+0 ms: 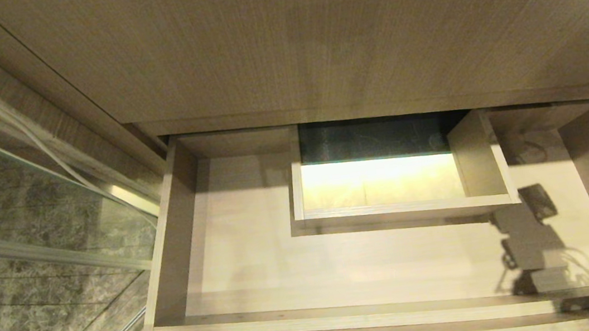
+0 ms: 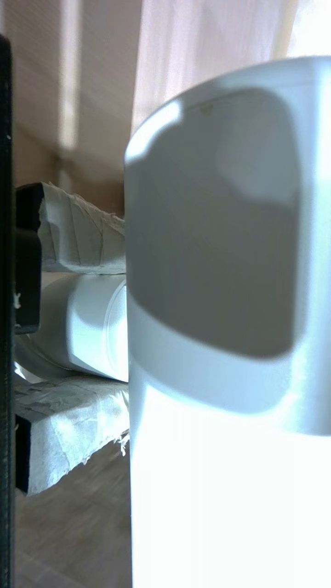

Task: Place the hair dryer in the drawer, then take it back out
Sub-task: Place it on the countertop

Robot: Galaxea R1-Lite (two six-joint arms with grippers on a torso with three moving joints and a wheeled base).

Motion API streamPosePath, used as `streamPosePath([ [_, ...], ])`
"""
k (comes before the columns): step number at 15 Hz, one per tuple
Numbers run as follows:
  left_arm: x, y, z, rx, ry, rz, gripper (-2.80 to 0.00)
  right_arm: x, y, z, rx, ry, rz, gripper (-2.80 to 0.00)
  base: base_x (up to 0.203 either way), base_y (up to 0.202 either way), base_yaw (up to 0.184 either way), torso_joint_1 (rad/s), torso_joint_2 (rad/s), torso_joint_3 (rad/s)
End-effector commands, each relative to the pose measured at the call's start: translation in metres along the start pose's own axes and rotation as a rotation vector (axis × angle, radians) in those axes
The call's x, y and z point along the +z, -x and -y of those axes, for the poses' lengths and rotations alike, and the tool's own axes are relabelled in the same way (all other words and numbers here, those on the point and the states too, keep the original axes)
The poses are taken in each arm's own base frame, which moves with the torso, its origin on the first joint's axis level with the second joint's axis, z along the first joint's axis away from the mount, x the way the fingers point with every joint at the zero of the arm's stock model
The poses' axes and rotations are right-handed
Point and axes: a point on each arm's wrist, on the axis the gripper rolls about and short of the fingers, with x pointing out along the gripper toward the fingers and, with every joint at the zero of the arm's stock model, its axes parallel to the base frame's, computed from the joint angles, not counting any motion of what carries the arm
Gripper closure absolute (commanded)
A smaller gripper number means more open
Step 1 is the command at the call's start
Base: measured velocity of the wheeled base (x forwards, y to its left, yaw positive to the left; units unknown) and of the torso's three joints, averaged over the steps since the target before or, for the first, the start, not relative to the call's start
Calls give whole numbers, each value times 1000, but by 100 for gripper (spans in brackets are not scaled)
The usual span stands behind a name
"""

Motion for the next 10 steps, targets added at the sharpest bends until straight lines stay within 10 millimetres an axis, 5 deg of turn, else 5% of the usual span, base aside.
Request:
streamPosePath([
  [1, 0, 0, 0, -1, 0, -1, 0, -5, 63, -14, -83, 28, 143, 0, 0, 0, 0, 0, 0, 0],
  [10, 0, 0, 0, 0, 0, -1, 0, -10, 159, -34, -146, -94, 278, 0, 0, 0, 0, 0, 0, 0],
])
